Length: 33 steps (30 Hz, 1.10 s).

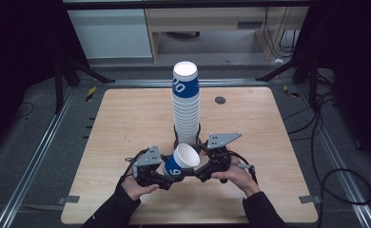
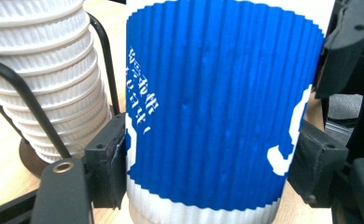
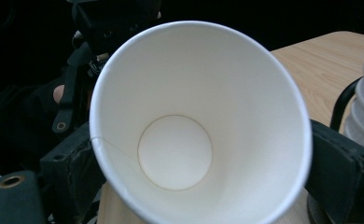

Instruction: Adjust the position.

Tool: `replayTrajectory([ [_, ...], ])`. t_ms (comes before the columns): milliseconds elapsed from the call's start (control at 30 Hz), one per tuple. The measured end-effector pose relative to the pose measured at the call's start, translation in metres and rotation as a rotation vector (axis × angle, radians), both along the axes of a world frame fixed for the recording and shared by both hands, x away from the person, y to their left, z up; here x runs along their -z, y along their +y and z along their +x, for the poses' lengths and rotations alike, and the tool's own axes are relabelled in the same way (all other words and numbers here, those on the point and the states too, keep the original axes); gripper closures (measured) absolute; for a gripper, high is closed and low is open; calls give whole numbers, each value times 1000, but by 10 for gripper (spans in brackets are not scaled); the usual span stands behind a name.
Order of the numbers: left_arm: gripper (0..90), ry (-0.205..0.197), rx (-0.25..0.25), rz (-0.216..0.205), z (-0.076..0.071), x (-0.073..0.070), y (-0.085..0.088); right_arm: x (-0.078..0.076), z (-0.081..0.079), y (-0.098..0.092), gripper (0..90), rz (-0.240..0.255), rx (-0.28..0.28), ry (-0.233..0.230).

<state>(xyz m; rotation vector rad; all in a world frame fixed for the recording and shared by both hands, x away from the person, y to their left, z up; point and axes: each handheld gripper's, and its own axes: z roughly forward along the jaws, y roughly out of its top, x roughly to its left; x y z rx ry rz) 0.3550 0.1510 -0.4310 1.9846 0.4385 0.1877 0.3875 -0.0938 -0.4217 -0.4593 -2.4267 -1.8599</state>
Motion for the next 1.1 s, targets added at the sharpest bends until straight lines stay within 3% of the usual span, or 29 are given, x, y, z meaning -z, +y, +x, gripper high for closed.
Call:
replayTrajectory([
  [367, 254, -8, 9, 9, -3, 2, -6, 6, 0, 6, 183, 2, -42, 51],
  [667, 243, -4, 13, 14, -3, 2, -5, 5, -1, 6, 204, 0, -46, 36],
  [833, 214, 8, -3, 36, -2, 4, -2, -1, 0, -3, 203, 21, -9, 13],
  [1100, 198, 31, -49, 45, 5, 5, 12, -10, 2, -25, 203, -8, 90, -32],
])
